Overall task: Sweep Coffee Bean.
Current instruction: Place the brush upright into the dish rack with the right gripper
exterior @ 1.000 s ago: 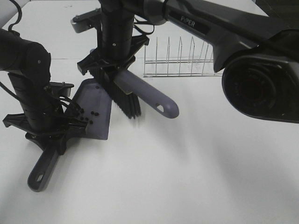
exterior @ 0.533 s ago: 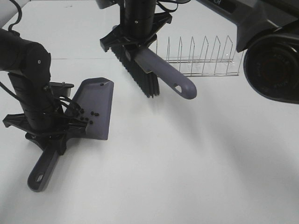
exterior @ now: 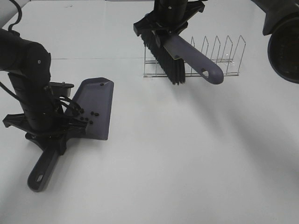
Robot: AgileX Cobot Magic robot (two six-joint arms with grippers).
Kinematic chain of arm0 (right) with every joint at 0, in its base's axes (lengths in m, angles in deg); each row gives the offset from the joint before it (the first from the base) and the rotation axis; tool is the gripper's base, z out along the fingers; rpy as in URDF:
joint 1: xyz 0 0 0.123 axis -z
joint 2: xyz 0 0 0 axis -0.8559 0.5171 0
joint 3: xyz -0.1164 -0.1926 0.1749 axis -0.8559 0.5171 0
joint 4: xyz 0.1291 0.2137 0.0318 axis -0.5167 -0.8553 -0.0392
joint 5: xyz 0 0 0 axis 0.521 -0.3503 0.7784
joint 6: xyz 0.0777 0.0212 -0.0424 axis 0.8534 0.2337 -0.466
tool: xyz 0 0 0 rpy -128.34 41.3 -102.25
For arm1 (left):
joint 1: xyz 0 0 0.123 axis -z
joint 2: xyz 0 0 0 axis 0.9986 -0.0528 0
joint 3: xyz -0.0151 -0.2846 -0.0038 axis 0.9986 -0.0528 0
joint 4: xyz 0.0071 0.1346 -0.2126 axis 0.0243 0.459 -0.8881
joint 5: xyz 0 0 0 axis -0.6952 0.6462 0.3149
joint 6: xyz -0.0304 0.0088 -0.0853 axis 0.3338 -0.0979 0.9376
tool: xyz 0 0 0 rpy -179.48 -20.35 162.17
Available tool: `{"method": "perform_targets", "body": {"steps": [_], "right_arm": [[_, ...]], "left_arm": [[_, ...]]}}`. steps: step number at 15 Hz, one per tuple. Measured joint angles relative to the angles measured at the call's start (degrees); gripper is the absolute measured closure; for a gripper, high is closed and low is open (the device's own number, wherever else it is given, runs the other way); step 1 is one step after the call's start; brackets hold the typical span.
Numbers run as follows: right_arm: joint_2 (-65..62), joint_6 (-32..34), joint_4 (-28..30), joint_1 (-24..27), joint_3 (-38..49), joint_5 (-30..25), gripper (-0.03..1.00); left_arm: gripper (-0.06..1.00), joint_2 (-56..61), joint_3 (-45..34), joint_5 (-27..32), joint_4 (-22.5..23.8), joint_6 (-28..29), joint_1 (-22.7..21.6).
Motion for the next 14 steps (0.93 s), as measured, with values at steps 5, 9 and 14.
{"method": "perform_targets", "body": {"steps": [5,9,14], "right_arm": [[-4.81,0.00,-0.57,9.22,1.60,0.23,0.69],[-10.71,-1.49,-3.21,16.90,12.43,0.34,0.69],[-12.83,-3.44,-5.50,22.00,26.47,0.17,0.69]], "left_arm": [[0.68,0.00,0.00,0.00,0.00,0.00,0.00],[0.68,0.00,0.00,0.00,0.00,0.00,0.00],[0.68,0.00,0.00,0.00,0.00,0.00,0.00]]}}
